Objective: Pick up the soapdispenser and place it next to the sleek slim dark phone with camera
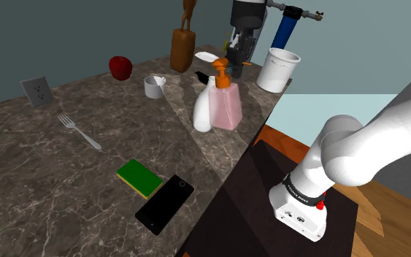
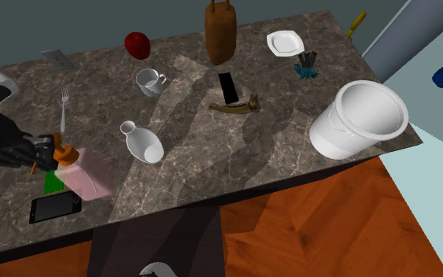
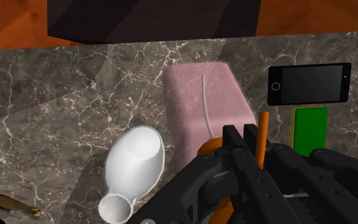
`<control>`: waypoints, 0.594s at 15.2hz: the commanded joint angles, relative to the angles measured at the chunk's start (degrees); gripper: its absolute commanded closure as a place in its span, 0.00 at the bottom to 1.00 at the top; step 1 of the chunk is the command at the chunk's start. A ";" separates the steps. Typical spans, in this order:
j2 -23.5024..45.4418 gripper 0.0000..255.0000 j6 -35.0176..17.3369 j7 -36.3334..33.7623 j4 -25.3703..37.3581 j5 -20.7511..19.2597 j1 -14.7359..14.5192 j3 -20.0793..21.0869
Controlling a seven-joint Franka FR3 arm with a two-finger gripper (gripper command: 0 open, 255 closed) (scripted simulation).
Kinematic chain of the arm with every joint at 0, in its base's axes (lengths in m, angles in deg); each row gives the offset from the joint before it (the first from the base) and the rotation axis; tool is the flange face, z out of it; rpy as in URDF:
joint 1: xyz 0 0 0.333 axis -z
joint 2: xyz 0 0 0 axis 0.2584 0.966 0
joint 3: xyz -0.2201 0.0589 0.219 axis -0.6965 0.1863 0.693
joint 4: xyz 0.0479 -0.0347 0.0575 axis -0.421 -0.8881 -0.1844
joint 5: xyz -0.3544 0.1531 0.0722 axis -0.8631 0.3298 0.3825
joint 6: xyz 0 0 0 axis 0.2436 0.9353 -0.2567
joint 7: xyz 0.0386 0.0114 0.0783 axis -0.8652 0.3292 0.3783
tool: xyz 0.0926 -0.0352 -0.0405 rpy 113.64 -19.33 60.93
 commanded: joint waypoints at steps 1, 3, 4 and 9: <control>-0.30 1.00 -1.63 -0.02 -1.90 0.08 -0.05 0.08; -0.49 1.00 -3.13 0.00 -3.60 0.12 -0.07 0.13; -0.56 1.00 -3.89 0.01 -4.43 0.14 -0.08 0.15; -0.76 1.00 -7.70 0.07 -8.43 0.25 -0.14 0.28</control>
